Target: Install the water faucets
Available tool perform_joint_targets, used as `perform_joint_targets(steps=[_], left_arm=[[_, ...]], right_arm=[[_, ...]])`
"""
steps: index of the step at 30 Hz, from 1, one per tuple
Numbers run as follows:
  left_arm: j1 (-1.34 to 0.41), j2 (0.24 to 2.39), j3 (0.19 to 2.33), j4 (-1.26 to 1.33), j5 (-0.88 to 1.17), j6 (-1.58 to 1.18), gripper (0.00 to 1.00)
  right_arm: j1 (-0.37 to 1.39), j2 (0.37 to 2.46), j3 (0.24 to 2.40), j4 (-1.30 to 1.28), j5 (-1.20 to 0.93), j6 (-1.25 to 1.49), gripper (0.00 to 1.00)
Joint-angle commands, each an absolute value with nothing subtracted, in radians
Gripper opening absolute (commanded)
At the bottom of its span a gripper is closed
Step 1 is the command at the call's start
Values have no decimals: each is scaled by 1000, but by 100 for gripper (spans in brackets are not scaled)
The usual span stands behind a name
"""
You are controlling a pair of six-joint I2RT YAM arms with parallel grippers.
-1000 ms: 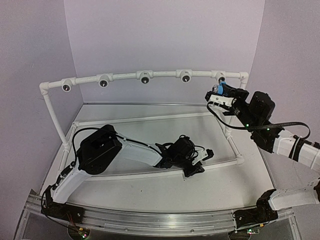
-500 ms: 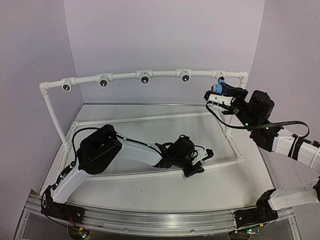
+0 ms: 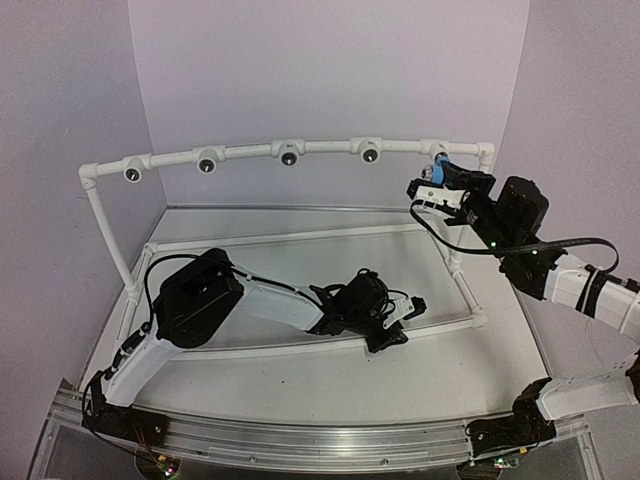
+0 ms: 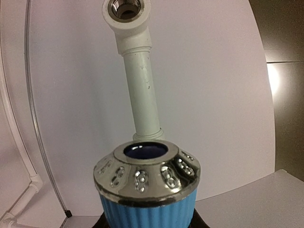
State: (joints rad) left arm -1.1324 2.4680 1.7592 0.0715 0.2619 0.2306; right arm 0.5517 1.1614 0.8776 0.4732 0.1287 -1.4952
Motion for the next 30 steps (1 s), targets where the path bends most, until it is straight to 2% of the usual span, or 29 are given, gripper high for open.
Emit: perform_joint_targets(steps=[1,18,30], left_arm=[[-1144,2471,1710,-22,342,283,0],[-1144,2473,1711,-22,342,277,0],[-1144,2470,1700,-23,342,270,0]], right_arm=[[525,1152,913,554,143,-1481,0],[484,1169,898,560,124,-1392,0],[531,1232,866,628,223,-1321,0]])
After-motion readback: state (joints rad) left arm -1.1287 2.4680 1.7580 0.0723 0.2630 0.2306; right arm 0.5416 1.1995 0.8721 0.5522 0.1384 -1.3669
